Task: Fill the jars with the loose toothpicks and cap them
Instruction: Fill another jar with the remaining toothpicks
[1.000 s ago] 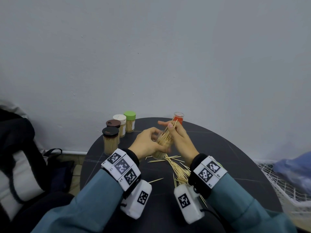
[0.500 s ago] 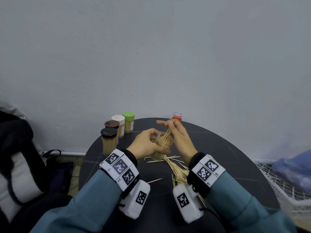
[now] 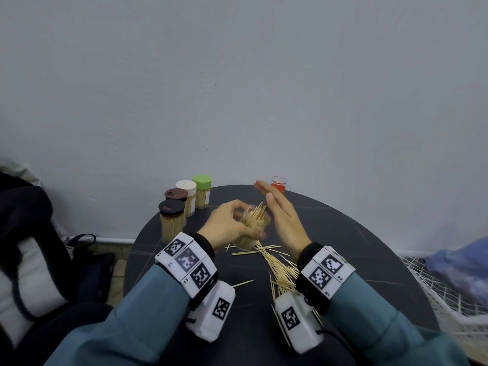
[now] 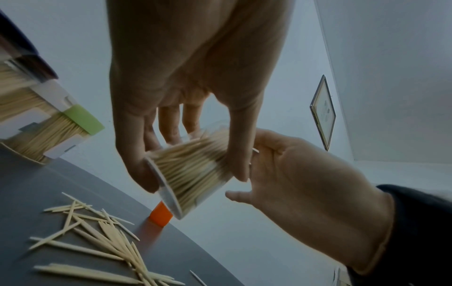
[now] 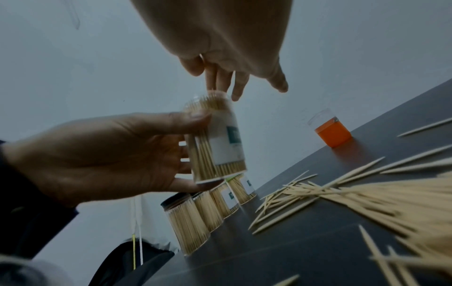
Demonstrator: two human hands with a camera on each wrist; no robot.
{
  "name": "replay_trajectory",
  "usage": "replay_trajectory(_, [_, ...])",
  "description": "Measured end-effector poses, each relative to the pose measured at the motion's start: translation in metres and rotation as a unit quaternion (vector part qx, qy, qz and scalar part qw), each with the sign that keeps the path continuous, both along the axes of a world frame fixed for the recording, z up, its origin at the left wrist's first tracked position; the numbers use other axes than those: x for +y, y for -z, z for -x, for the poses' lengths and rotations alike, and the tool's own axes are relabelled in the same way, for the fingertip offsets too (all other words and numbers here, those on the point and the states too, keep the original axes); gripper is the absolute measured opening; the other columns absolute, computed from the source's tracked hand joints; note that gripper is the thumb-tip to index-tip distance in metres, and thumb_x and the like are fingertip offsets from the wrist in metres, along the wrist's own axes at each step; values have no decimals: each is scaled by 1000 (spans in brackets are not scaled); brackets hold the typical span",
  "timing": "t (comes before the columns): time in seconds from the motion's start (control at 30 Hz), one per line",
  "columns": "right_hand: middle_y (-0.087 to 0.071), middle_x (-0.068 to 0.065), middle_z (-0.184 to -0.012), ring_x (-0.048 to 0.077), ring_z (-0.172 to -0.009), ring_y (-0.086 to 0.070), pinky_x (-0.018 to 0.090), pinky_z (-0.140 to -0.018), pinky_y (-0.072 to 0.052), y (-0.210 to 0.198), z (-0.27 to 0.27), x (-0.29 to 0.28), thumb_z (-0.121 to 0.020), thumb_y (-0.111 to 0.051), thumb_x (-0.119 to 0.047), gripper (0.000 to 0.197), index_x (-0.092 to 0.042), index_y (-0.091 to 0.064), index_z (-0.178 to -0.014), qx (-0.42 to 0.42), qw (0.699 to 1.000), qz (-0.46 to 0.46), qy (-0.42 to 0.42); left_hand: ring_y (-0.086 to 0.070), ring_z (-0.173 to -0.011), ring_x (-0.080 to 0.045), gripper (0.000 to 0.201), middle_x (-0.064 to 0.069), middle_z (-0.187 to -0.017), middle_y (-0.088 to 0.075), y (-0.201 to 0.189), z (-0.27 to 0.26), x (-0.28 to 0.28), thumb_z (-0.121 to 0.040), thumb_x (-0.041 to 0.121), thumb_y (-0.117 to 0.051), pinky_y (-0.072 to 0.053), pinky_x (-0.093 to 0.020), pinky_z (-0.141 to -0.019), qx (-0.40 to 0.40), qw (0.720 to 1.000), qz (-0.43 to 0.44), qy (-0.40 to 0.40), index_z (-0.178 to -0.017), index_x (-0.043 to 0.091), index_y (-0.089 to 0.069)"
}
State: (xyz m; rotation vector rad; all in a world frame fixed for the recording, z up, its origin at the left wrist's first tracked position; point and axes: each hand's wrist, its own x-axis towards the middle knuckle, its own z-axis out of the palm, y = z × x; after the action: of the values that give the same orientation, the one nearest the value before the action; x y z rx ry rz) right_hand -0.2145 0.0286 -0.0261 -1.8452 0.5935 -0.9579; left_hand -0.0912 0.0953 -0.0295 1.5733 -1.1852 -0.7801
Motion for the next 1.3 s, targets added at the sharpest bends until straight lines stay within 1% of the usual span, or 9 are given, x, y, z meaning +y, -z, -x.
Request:
replay_trajectory(0.1, [-34, -5, -150, 8, -140, -25, 48, -118, -9, 5, 0, 2, -99, -27, -44, 40, -39, -41, -136, 100, 995, 17, -13, -59, -101, -20, 59, -5, -103, -62, 2, -4, -2, -64, 12, -85, -52, -35, -82, 8, 999, 12, -34, -116, 13, -56])
replay_trajectory(0.2, [-20, -8, -155, 5, -143, -8, 49, -117, 9, 4, 2, 7, -101, -24, -38, 42, -37, -28, -143, 172, 984, 28, -28, -59, -101, -21, 61, -6, -103, -63, 3, -7, -3, -62, 12, -86, -51, -37, -88, 3, 999, 18, -51, -115, 12, -57])
replay_trajectory(0.5, [-17, -11, -155, 6, -143, -8, 51, -117, -2, -3, 5, 5, -101, -31, -32, 44, -33, -26, -144, 194, 978, 67, -36, -59, -98, -20, 63, -7, -104, -62, 4, -10, -5, -62, 12, -87, -52, -35, -86, -20, 996, 30, -79, -116, 10, -56])
replay_trajectory(0.57, [-26, -6, -153, 9, -140, -21, 35, -117, -12, -9, 12, 3, -100, -35, -29, 44, -27, -29, -144, 182, 981, 69, -6, -58, -97, -18, 63, -5, -103, -61, 3, -10, -4, -61, 14, -87, -51, -33, -84, -20, 996, 27, -77, -115, 11, -55])
replay_trajectory(0.63, [-41, 2, -144, 12, -130, -38, 19, -101, -27, -14, 21, -2, -99, -42, -24, 41, -17, -39, -139, 227, 970, 80, 40, -58, -97, -17, 63, -4, -104, -61, 2, -9, -4, -61, 15, -87, -49, -30, -82, -23, 997, 24, -76, -115, 12, -54])
replay_trajectory(0.7, [-49, 6, -135, 16, -122, -46, 21, -93, -34, -13, 28, -8, -95, -50, -25, 42, -10, -42, -133, 335, 937, 70, 70, -58, -97, -17, 64, -5, -106, -62, 2, -8, -4, -61, 15, -87, -49, -29, -82, -25, 997, 21, -75, -116, 11, -54])
replay_trajectory(0.9, [-46, 9, -134, 22, -122, -46, 30, -95, -41, 2, 33, -2, -82, -64, -48, 71, -6, -40, -134, 639, 765, 72, 42, -57, -96, -16, 65, -5, -107, -62, 0, -4, -5, -62, 14, -87, -47, -28, -82, -31, 997, 11, -67, -118, 10, -54])
replay_trajectory(1.1, [-58, 9, -121, 22, -105, -55, 29, -85, -45, 10, 26, -6, -81, -69, -38, 55, -4, -51, -120, 636, 767, 72, 46, -59, -101, -18, 67, -6, -110, -63, 1, -1, -5, -60, 15, -88, -49, -31, -88, -41, 997, 1, -64, -118, 12, -55])
replay_trajectory(1.3, [-55, 10, -123, 25, -112, -55, 34, -93, -48, 17, 20, -13, -83, -69, -25, 46, -7, -49, -120, 624, 773, 80, 81, -59, -102, -18, 65, -5, -111, -63, -1, 0, -3, -61, 15, -87, -49, -34, -92, -53, 997, 0, -62, -118, 12, -56])
